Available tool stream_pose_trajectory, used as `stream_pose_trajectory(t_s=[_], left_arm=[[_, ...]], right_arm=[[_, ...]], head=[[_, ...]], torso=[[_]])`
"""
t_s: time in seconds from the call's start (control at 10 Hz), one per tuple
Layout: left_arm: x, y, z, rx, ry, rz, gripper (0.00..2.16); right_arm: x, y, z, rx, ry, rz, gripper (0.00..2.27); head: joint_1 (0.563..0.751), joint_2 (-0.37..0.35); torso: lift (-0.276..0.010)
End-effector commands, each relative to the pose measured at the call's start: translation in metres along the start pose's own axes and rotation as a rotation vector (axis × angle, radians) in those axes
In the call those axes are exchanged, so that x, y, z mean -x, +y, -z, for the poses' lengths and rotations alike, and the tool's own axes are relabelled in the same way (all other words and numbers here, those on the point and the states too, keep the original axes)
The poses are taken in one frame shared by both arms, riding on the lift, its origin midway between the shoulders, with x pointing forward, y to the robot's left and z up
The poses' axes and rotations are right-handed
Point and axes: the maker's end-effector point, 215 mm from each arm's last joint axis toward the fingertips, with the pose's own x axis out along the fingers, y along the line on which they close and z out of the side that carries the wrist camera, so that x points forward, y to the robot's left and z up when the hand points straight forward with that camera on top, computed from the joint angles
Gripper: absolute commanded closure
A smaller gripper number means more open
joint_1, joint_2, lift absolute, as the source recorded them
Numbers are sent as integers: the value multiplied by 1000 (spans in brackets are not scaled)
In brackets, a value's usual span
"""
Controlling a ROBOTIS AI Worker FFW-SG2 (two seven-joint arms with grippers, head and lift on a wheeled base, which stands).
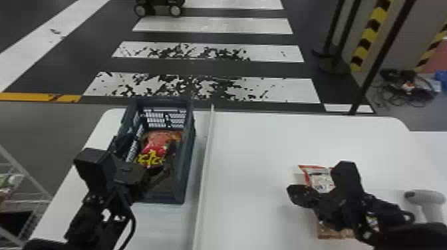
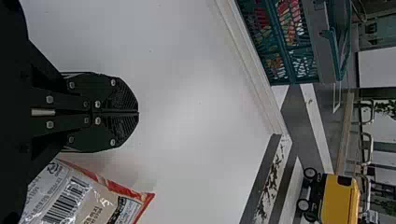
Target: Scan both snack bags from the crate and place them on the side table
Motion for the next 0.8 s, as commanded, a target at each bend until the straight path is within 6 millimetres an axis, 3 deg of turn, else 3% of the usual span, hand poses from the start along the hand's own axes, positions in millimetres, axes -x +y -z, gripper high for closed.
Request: stream_pose_trajectory(t_s=[0.0, 0.2, 0.3, 0.4, 0.5, 0.6, 0.7], left_arm=[[-1, -1, 1, 3, 3, 2, 39], [-1, -3, 0, 2, 0, 4, 39], [0, -2, -1, 0, -2, 2, 39], [2, 2, -1, -3, -1, -4, 39], [3, 6, -2, -5, -3, -10, 39], [2, 9, -4, -12, -5, -12, 39], [1, 11, -8, -17, -14, -13, 39]], right_arm=[[8, 7, -10, -18, -22, -6, 2240], [26, 8, -49, -31, -116, 0, 2213], [41, -6, -71, -14, -163, 78, 2013], [56, -22, -88, 1, -196, 144, 1683], [73, -36, -97, -20, -234, 175, 950], [90, -54, -94, -87, -246, 209, 333], [110, -79, -88, -116, -253, 289, 130]], head=[[695, 32], [695, 37], [695, 40], [695, 38], [695, 25], [695, 16], [695, 0]], torso=[[-98], [-98], [-98], [-98], [-98], [-98], [-98]])
